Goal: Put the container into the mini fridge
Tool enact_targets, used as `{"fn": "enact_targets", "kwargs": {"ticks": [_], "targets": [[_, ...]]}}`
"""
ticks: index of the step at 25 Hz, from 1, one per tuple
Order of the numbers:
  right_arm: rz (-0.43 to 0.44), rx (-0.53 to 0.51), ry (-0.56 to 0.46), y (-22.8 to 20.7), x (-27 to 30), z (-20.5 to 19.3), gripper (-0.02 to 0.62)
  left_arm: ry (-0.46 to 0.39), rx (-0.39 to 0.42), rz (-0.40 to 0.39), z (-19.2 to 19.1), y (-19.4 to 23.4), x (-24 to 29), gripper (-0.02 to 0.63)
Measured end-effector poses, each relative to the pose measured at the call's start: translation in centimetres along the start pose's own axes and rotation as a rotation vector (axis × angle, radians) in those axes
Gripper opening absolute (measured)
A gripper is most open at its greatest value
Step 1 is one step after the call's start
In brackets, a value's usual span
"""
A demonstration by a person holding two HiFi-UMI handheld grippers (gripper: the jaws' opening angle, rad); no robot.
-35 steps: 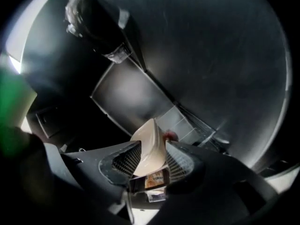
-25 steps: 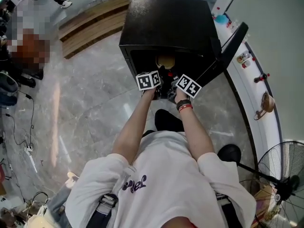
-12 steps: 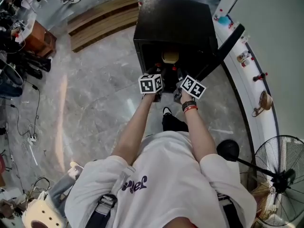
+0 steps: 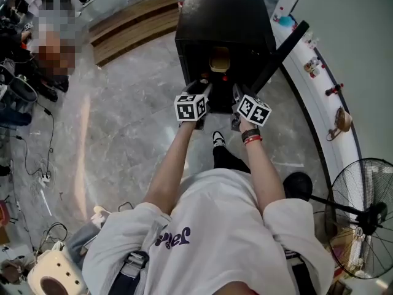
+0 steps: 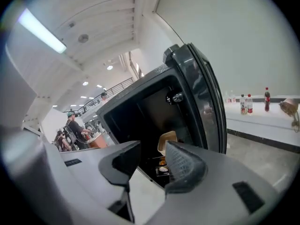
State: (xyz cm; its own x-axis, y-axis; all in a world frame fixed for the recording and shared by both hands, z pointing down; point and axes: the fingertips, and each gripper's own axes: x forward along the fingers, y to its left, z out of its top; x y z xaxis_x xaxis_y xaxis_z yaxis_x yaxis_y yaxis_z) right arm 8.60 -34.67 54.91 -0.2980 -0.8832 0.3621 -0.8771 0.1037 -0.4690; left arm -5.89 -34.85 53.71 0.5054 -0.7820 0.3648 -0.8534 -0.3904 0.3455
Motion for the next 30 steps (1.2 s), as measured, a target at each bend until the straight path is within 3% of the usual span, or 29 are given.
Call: {"fn": "enact_targets", "kwargs": {"ticks": [7,16,30], "targets": [[0.03,-0.139,-0.041,2.4,-5.5,-0.2,0.162,-0.08,0.07,-0.002,0.7,-2.4,-5.5,0.219],[0.033,-0.247,-0.106,4.1,-10.9,-0.1,0.14,-0.163,0.158,0.012,0.9,-5.1,-10.5,0.159],[0.001,-0.266,-0.165,4.5,-16.6,-1.0,0.015,-0.195,0.244,0.051,-0.7,-8.0,-15.2,0.029]]}}
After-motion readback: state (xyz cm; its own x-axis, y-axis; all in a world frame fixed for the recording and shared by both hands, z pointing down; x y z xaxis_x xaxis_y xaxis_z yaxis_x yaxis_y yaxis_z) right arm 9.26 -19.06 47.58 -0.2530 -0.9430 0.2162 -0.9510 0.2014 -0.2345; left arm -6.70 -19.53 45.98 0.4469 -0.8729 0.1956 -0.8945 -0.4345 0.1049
